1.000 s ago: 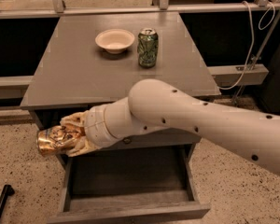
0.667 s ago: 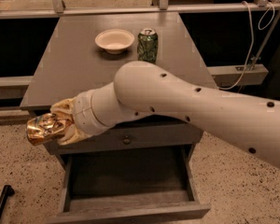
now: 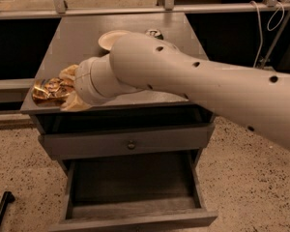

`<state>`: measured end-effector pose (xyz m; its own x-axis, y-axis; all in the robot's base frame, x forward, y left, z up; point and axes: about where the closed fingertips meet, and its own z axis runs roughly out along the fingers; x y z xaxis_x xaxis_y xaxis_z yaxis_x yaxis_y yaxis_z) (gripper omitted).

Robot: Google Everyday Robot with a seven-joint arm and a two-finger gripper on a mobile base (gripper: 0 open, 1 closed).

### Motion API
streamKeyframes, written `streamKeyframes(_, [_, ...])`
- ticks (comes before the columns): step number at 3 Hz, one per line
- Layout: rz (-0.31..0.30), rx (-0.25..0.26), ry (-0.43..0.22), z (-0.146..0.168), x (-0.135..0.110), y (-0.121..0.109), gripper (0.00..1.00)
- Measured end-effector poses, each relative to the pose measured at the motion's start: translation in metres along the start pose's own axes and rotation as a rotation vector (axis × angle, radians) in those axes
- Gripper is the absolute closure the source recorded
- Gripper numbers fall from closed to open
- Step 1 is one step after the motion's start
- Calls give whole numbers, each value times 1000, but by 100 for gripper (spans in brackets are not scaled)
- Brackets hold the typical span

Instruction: Pick orange can from middle drawer and place on counter

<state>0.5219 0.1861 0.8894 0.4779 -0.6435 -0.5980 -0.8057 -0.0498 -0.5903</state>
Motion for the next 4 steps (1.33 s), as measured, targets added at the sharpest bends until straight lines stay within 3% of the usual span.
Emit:
streamKeyframes(1, [182,37,15,-3,28,-30,100])
streamKeyframes(2, [479,21,43,4,89,-43,100])
streamKeyframes(3, [611,8,62,11,117,-48,100])
streamKeyframes(4, [611,7,69,7,114,-54,100])
